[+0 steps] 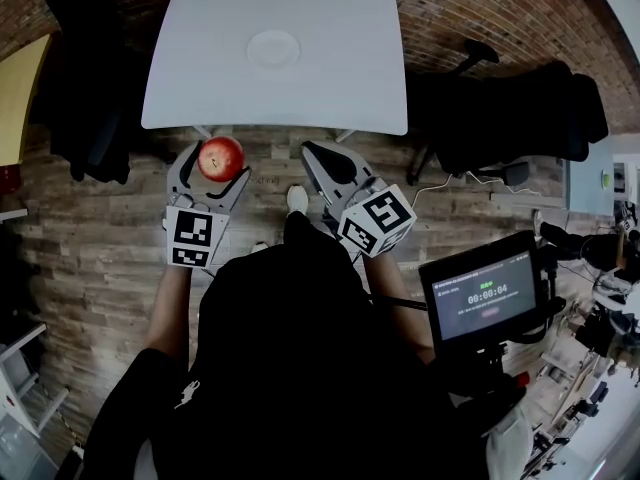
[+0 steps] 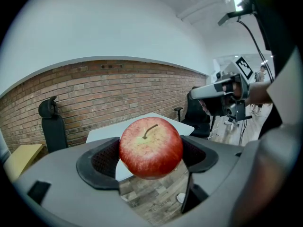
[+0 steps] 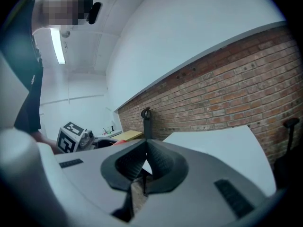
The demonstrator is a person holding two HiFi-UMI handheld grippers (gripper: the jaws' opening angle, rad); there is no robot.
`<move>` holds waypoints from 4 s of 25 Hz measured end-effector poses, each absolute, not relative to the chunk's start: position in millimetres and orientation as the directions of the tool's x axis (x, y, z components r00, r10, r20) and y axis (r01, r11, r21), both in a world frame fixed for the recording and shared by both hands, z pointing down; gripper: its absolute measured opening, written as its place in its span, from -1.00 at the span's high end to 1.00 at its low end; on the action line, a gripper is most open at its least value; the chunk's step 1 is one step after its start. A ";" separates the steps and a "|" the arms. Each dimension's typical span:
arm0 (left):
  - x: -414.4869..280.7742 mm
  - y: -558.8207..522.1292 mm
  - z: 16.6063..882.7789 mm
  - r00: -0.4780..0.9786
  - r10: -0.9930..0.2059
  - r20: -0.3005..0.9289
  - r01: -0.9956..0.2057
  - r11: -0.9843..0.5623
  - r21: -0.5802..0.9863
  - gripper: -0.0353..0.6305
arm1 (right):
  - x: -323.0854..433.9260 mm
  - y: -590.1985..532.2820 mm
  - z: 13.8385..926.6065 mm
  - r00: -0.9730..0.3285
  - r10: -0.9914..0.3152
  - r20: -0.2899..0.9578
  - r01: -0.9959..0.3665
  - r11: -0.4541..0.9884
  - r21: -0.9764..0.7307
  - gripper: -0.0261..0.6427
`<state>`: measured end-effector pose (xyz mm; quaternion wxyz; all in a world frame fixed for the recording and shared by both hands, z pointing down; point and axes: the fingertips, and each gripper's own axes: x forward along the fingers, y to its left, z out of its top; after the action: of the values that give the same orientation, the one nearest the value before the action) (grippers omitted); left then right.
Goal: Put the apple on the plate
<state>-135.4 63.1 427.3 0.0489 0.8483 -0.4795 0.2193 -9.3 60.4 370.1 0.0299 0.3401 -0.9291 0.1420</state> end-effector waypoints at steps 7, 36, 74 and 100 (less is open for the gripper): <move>-134.1 49.9 423.7 0.417 -0.812 0.408 -0.856 -0.502 -0.125 -0.32 | -9.2 42.6 366.0 -0.790 -0.594 0.152 -0.613 0.756 -0.229 0.91; -39.2 -87.0 427.9 0.333 -0.821 0.464 -0.884 -0.443 -0.148 -0.32 | 89.2 -112.8 384.5 -0.839 -0.528 0.135 -0.543 0.788 -0.289 0.91; -48.4 -132.9 421.6 0.383 -0.809 0.446 -0.860 -0.489 -0.149 -0.32 | 88.5 -149.5 380.0 -0.801 -0.583 0.138 -0.597 0.755 -0.270 0.91; -86.4 -216.0 469.1 0.528 -0.690 0.495 -0.770 -0.635 -0.063 -0.32 | 36.2 -202.9 388.7 -0.710 -0.673 0.207 -0.702 0.656 -0.276 0.91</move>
<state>-86.4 -216.0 469.1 0.0818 0.8703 -0.4192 0.2452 36.2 -202.9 388.7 0.0434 0.3783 -0.9090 0.1697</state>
